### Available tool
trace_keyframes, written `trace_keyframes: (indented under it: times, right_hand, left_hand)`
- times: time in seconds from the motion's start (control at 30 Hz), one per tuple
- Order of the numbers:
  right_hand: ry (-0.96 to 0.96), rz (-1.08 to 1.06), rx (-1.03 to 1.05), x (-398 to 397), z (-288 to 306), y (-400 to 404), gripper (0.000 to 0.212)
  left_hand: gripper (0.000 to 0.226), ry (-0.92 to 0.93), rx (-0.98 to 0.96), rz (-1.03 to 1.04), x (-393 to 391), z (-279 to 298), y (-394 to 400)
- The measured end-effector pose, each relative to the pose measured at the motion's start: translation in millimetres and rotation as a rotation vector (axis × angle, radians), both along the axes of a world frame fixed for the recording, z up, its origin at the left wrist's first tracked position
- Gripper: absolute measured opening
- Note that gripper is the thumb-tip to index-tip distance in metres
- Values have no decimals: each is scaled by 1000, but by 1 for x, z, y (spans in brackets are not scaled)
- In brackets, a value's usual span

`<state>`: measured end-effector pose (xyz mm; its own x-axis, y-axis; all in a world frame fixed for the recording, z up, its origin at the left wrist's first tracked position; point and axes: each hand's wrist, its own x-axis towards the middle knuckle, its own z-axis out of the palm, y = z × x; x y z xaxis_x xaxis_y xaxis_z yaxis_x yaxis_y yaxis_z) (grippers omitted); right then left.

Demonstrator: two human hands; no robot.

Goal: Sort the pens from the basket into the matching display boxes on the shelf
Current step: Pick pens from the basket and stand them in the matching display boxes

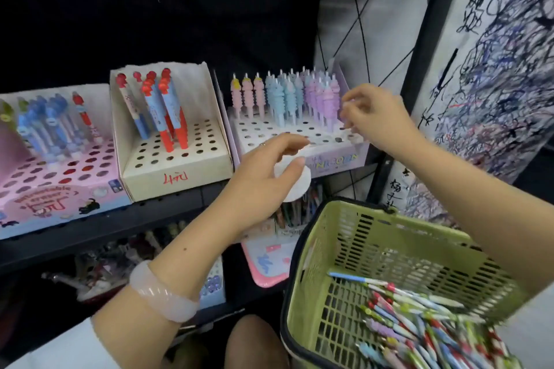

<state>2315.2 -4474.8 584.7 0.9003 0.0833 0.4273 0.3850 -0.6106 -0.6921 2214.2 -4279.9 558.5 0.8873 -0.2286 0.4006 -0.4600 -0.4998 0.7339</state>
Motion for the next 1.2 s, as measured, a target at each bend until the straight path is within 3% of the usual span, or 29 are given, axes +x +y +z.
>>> trace_keyframes:
  times: [0.1,0.2,0.37,0.57,0.73,0.8,1.0,1.2]
  right_hand:
    - [33,155,73,-34,-17,-15,12]
    - [126,208,-9,-59,-65,-44,12]
    - [494,129,-595,-83,-178,-109,19]
    - [1015,382,-1039,-126,-266,-133,51]
    - [878,433,-1274,-152,-296,-129,83]
    - [826,405,-1272,-162,-305,-130,88]
    - [839,366,-1154,-168,-317,-133,89]
    - [801,367,-1144,-161,-317,-129,73]
  left_hand:
    - [22,89,-33,-144,-8,-24,-28]
    - [26,176,84,-242,-10,-64,-53]
    - [30,369,263,-305,-7,-131,-82]
    - [30,499,399,-349,-5,-175,-101]
    - [31,553,425,-359,-7,-188,-107]
    - [30,565,428,-367,-7,-190,-108]
    - [30,604,403,-367,-9,-186,-109]
    - [28,654,377,-363,-12,-181,-106]
